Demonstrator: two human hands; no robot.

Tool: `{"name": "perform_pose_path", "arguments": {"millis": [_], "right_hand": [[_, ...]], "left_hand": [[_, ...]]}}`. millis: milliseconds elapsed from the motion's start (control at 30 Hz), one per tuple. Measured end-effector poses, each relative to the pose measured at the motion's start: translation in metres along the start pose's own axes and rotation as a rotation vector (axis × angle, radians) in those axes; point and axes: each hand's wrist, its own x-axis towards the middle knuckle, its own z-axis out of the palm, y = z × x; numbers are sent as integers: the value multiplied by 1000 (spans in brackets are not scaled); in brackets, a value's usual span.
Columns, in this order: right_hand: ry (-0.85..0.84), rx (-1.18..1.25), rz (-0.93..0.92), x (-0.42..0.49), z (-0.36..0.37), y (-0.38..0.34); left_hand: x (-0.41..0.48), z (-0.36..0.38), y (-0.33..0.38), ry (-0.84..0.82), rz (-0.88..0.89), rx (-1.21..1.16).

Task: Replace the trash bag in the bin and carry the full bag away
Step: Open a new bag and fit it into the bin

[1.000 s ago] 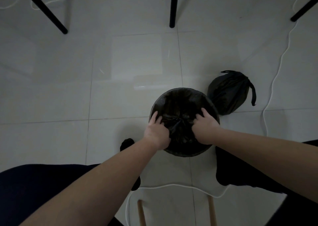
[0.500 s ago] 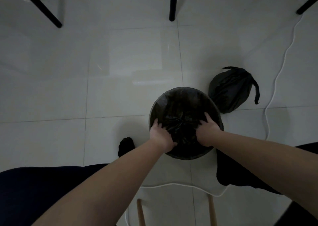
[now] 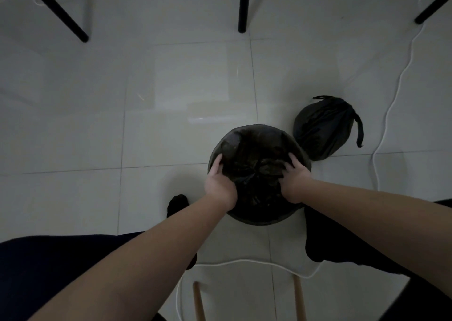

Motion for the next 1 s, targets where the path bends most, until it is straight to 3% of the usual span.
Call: {"name": "perform_pose_path", "arguments": {"millis": [100, 200, 333, 433, 533, 633, 867, 1000], "right_hand": [[-41, 138, -94, 0, -5, -10], [7, 205, -175, -7, -16, -11], [375, 128, -144, -10, -19, -5], [262, 25, -1, -5, -12, 1], [91, -15, -7, -2, -2, 2], [77, 82, -70, -3, -2, -5], [416, 111, -109, -8, -18, -5], [136, -13, 13, -8, -7, 2]], "left_hand": [[5, -11, -3, 69, -88, 17], [6, -20, -1, 149, -60, -14], [8, -16, 14, 159, -15, -274], [7, -2, 20, -14, -25, -325], [8, 6, 14, -162, 29, -132], [12, 7, 7, -162, 57, -36], [-1, 0, 17, -36, 47, -272], [-3, 5, 4, -72, -21, 52]]}}
